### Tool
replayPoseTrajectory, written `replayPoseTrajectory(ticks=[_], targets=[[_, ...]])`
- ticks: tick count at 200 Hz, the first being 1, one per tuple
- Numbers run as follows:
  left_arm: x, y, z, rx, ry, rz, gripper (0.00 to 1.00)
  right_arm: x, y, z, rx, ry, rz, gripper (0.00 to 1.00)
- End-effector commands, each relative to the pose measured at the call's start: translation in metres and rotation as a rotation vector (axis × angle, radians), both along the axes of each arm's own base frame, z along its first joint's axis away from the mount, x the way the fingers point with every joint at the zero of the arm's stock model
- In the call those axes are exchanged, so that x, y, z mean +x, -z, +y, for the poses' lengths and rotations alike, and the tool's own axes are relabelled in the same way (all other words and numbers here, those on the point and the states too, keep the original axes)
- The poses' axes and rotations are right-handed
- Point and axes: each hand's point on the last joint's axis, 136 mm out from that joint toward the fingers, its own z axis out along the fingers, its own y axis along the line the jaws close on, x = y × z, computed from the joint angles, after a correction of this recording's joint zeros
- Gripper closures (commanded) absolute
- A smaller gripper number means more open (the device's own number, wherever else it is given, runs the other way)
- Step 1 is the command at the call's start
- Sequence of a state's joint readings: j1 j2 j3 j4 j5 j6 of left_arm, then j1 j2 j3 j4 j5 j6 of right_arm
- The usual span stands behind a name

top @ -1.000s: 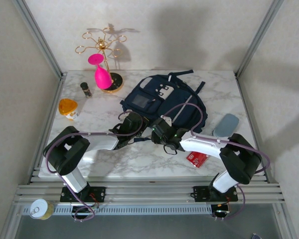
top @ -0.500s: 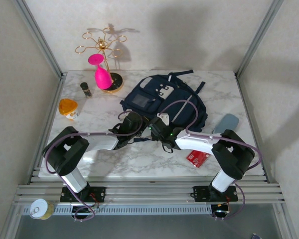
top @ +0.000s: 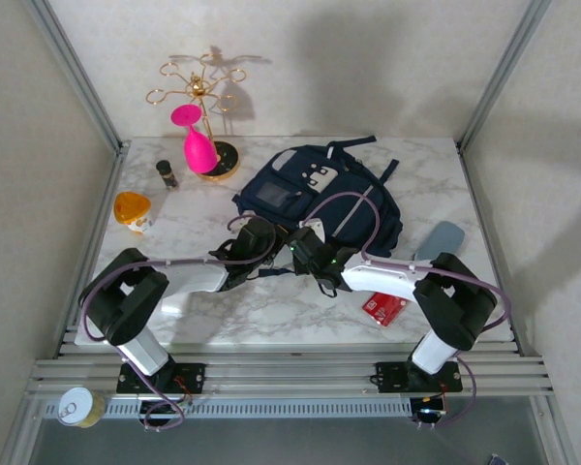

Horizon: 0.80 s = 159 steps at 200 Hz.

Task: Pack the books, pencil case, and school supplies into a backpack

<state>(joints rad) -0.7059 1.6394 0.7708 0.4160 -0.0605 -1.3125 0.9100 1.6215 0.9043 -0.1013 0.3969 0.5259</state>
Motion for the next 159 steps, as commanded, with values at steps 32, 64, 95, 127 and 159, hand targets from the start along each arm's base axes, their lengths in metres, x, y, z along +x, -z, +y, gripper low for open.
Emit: replayPoseTrajectory(ticks=[32, 64, 95, 127, 159], targets=[[0.018, -0.045, 0.025, 0.002, -0.003, -0.12, 1.0, -0.037, -0.004, -0.011, 0.062, -0.106, 0.065, 1.0], [0.04, -0.038, 0.055, 0.075, -0.017, -0.103, 1.0, -0.066, 0.0, -0.026, 0.068, -0.187, 0.114, 1.0], [0.051, -0.034, 0.069, 0.119, -0.025, -0.107, 1.0, -0.08, -0.004, -0.046, 0.052, -0.18, 0.125, 1.0], [0.058, -0.034, 0.067, 0.114, 0.032, -0.119, 1.0, -0.087, -0.033, -0.02, 0.181, -0.305, 0.075, 1.0], [0.034, -0.039, 0.035, 0.049, 0.152, -0.11, 0.58, -0.079, -0.045, 0.003, 0.249, -0.324, 0.068, 1.0]])
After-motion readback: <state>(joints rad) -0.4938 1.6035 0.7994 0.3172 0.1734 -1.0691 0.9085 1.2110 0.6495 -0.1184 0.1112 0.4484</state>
